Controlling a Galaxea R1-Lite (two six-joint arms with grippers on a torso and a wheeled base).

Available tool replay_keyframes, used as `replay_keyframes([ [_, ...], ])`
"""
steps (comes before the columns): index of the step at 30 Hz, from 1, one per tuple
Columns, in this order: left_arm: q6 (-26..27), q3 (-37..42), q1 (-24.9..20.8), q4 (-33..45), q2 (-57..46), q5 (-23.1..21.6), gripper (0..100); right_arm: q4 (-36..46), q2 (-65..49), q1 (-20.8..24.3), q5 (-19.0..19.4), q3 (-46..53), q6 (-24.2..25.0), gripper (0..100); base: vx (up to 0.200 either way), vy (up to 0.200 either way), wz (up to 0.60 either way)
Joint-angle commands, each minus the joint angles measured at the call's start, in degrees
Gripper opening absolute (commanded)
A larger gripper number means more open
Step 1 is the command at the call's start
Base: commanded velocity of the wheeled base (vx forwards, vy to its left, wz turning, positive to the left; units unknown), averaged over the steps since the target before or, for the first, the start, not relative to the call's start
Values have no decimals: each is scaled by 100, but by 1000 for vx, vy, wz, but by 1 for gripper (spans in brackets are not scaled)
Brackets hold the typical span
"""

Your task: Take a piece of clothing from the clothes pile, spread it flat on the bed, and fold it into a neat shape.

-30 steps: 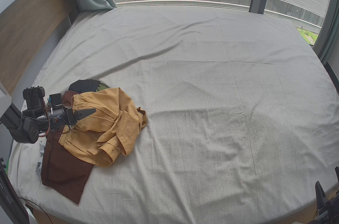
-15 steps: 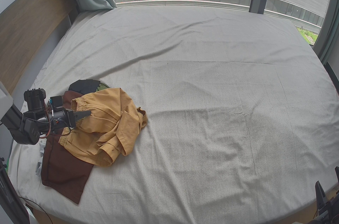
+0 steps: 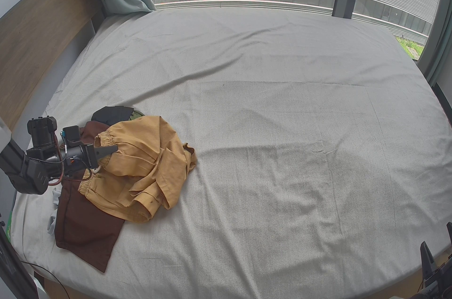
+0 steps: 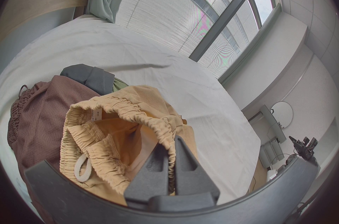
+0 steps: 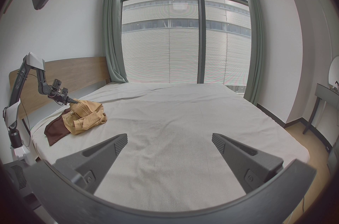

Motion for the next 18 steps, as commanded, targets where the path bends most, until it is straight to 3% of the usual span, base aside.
replay_keyframes([
  [1,-381,166,-21,-2,-547,33,0,-6,-49,1,5,101,-6,100,0,0,0],
  [7,-1409,360,-56,-2,-1145,51,0,-6,-49,1,5,101,-6,100,0,0,0],
  [18,-1532,1045,-65,-600,-1417,42,0,3,-49,10,5,92,3,100,0,0,0],
])
